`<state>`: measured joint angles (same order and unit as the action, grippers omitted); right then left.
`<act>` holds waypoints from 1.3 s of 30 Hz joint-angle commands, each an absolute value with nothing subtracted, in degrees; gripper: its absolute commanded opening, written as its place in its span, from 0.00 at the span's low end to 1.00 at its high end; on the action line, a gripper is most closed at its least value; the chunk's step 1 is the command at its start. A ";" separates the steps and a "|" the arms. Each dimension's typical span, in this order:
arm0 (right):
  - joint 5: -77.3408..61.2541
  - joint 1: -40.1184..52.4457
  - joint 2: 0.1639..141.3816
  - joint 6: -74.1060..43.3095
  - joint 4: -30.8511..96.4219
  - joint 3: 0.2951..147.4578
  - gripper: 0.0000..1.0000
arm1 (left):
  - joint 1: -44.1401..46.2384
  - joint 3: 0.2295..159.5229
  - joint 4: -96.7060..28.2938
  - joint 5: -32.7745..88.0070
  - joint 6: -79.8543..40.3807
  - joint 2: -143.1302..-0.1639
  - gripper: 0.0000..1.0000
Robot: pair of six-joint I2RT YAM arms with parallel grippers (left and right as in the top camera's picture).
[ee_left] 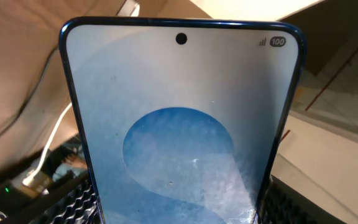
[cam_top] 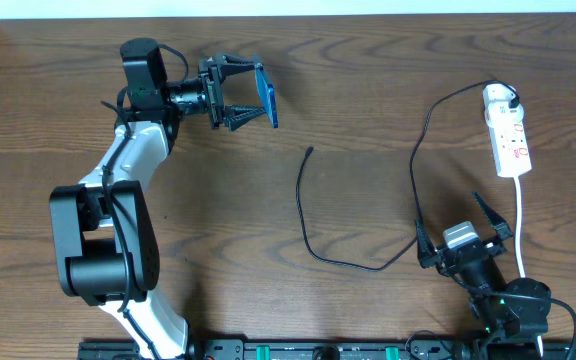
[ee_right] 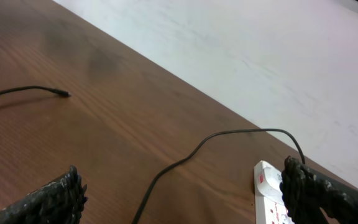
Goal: Plug charger to phone and switch on socket
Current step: 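Hold the phone upright in the left gripper above the table, then move the right gripper left toward the phone held by the left gripper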
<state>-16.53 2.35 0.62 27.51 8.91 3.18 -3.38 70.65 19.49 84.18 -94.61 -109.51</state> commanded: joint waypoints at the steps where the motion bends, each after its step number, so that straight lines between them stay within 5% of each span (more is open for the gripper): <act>1: -16.64 2.68 0.34 27.92 9.04 2.87 0.99 | -3.79 71.48 19.88 83.72 -89.10 -109.73 0.63; 17: -20.80 2.68 7.94 2.68 6.13 5.96 0.99 | -3.79 71.48 19.81 74.24 -87.05 -109.73 0.56; 26: -32.47 2.68 33.23 2.57 8.10 25.12 0.99 | -3.79 71.48 19.81 73.54 -91.22 -109.73 0.54; 39: -50.11 5.15 67.07 2.59 26.57 59.96 0.99 | -2.31 71.48 19.38 66.94 -92.95 -109.73 0.51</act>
<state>-45.15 3.11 63.61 3.09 24.99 54.78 -2.98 70.65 18.94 68.42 -91.98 -109.51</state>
